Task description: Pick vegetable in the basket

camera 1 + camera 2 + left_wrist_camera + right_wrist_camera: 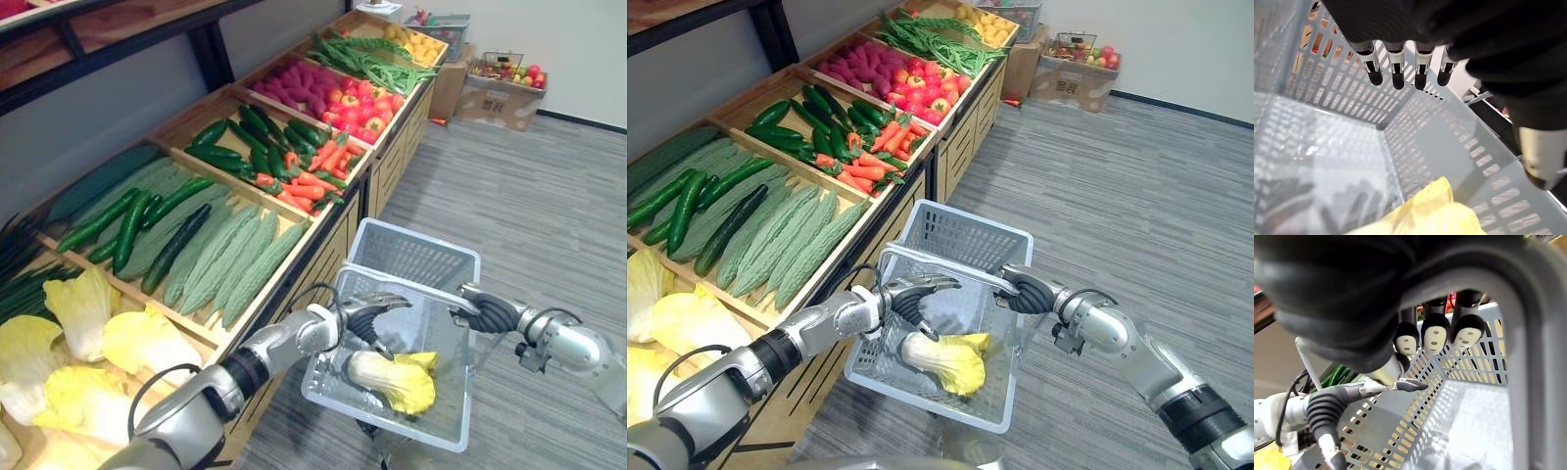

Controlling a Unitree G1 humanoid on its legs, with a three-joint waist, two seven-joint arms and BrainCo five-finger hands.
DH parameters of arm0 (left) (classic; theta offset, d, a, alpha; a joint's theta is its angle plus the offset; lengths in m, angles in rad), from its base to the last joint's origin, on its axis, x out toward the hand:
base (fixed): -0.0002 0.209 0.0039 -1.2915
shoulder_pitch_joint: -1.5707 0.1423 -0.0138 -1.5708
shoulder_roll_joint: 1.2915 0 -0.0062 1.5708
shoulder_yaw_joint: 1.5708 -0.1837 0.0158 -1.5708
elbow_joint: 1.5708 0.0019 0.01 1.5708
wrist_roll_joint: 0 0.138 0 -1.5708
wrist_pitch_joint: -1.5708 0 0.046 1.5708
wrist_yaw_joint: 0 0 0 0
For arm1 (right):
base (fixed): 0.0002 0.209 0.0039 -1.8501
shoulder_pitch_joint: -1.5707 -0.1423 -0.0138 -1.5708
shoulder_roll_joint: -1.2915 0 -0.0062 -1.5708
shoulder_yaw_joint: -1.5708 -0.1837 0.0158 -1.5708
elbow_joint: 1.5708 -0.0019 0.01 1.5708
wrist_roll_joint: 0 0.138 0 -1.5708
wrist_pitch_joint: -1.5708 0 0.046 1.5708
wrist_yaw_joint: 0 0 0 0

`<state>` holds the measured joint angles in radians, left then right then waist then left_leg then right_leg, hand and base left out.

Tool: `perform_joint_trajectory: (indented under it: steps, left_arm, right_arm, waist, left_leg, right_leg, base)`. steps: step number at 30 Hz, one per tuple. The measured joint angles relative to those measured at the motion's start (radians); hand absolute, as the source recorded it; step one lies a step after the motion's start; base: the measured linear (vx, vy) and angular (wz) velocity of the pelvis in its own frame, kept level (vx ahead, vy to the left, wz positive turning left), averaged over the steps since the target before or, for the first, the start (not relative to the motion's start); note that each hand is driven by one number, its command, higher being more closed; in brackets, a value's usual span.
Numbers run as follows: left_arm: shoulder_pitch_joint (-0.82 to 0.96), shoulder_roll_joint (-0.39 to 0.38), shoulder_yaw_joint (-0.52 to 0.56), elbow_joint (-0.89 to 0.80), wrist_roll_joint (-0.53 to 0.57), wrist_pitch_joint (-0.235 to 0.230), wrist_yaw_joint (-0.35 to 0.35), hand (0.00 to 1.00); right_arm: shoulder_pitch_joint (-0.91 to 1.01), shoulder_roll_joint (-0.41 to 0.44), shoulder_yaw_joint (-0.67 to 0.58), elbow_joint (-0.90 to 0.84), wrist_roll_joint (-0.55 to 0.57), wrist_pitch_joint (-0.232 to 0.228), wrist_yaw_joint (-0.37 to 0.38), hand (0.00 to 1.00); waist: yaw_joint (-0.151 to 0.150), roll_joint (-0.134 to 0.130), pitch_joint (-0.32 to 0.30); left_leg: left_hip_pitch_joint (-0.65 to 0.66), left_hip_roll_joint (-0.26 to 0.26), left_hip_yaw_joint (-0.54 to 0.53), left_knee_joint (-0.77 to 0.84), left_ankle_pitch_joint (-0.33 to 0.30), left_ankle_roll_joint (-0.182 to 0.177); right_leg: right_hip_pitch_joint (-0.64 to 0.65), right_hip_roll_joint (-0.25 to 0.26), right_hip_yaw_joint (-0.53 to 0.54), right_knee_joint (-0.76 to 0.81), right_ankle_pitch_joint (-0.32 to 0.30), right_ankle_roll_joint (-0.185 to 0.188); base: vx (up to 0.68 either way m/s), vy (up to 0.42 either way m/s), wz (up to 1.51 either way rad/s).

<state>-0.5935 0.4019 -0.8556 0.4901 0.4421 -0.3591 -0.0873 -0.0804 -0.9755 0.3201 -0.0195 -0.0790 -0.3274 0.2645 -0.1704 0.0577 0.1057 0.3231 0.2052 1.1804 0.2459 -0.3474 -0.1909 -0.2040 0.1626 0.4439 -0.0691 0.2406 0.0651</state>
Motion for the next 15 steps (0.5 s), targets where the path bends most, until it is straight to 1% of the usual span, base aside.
perform_joint_trajectory:
  steps: [2, 4, 6, 8, 9, 11, 14, 15]
  left_arm:
    - [0.000, 0.017, -0.003, -0.076, -0.008, -0.002, -0.003, 0.00]
    - [0.000, 0.032, -0.014, -0.128, -0.009, -0.003, -0.006, 0.00]
    - [-0.001, 0.048, -0.051, -0.206, -0.048, -0.004, -0.011, 0.00]
    - [-0.001, 0.062, -0.072, -0.265, -0.050, -0.010, -0.018, 0.00]
    - [-0.001, 0.073, -0.094, -0.310, -0.077, -0.022, -0.029, 0.00]
    - [0.000, 0.080, -0.118, -0.366, -0.112, -0.032, -0.046, 0.00]
    - [0.006, 0.087, -0.121, -0.461, -0.175, -0.035, -0.052, 0.00]
    - [0.008, 0.099, -0.120, -0.514, -0.234, -0.035, -0.053, 0.00]
  right_arm:
    - [0.002, 0.013, 0.000, 0.016, -0.013, 0.000, 0.003, 1.00]
    - [0.006, 0.030, -0.009, 0.044, -0.026, 0.000, 0.003, 1.00]
    - [0.032, 0.069, -0.062, 0.089, -0.042, 0.003, 0.003, 1.00]
    - [0.044, 0.087, -0.094, 0.113, -0.043, 0.011, 0.001, 1.00]
    - [0.050, 0.100, -0.119, 0.132, -0.055, 0.020, -0.004, 1.00]
    - [0.062, 0.119, -0.150, 0.166, -0.085, 0.025, -0.023, 1.00]
    - [0.087, 0.153, -0.202, 0.220, -0.130, 0.039, -0.040, 1.00]
    - [0.099, 0.175, -0.236, 0.248, -0.162, 0.044, -0.049, 1.00]
  waist:
    - [0.003, -0.002, 0.001]
    - [0.013, -0.002, 0.001]
    - [0.022, -0.002, 0.001]
    - [0.030, -0.006, 0.001]
    - [0.035, -0.007, 0.001]
    - [0.042, -0.007, 0.001]
    - [0.057, -0.012, 0.001]
    - [0.067, -0.016, 0.001]
  left_leg:
    - [-0.008, 0.002, -0.018, 0.000, 0.007, 0.003]
    - [-0.009, 0.005, -0.036, 0.000, 0.009, 0.002]
    - [-0.012, 0.007, -0.069, -0.006, 0.009, 0.002]
    - [-0.022, 0.001, -0.084, -0.012, 0.009, 0.002]
    - [-0.026, -0.004, -0.101, -0.016, 0.011, 0.005]
    - [-0.037, -0.006, -0.127, -0.016, 0.012, 0.008]
    - [-0.053, -0.007, -0.175, -0.015, 0.016, 0.015]
    - [-0.061, -0.009, -0.193, -0.015, 0.019, 0.020]
  right_leg:
    - [0.002, -0.012, -0.025, 0.000, -0.004, -0.003]
    - [0.007, -0.015, -0.036, 0.004, 0.007, 0.003]
    - [0.021, -0.030, -0.066, 0.004, 0.007, 0.003]
    - [0.021, -0.042, -0.080, 0.005, 0.007, 0.004]
    - [0.021, -0.054, -0.095, 0.005, 0.006, 0.005]
    - [0.027, -0.069, -0.117, 0.005, 0.004, 0.008]
    - [0.034, -0.093, -0.159, 0.004, 0.003, 0.009]
    - [0.034, -0.104, -0.177, 0.004, 0.003, 0.009]
  base:
    - [0.02, -0.029, 0.35]
    - [0.00, -0.019, 0.27]
    - [-0.03, -0.016, 0.41]
    - [-0.05, -0.002, 0.36]
    - [-0.06, 0.008, 0.36]
    - [-0.06, 0.005, 0.45]
    - [-0.06, -0.011, 0.49]
    - [-0.06, -0.021, 0.46]
